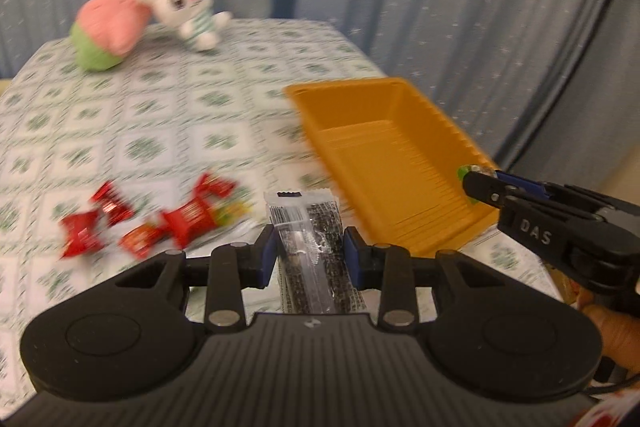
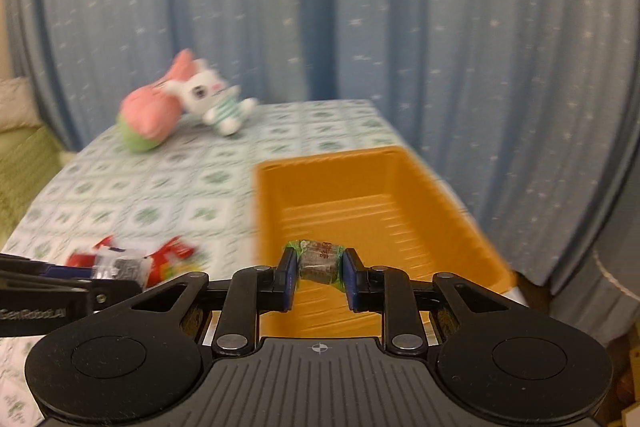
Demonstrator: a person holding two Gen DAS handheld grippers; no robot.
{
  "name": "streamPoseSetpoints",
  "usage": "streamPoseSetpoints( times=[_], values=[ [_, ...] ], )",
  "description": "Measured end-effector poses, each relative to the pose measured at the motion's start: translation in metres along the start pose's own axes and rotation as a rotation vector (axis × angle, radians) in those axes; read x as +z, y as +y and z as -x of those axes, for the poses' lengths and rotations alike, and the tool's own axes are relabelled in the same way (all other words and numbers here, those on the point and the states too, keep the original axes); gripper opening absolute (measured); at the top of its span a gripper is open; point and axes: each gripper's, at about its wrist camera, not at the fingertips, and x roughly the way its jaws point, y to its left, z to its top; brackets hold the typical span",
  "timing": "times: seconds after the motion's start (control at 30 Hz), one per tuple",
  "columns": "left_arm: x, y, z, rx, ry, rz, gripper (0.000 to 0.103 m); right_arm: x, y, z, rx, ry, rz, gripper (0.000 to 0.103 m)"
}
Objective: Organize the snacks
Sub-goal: 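Carry both items to the orange tray and open both grippers to drop them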
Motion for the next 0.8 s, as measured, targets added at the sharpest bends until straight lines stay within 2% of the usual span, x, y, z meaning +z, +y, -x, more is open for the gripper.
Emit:
streamPoseSetpoints(
  times=[0.33, 0.8],
  values=[
    [0.029, -0.053, -0.034, -0.073, 0.012, -0.044, 0.032, 0.012, -0.063, -0.021, -0.018, 0.053, -0.067, 0.025],
    [0.045, -0.078, -0.07, -0.108, 0.03, -0.064, 0.031, 0.009, -0.09, -0.042, -0.021, 0.094, -0.119, 0.025]
  ],
)
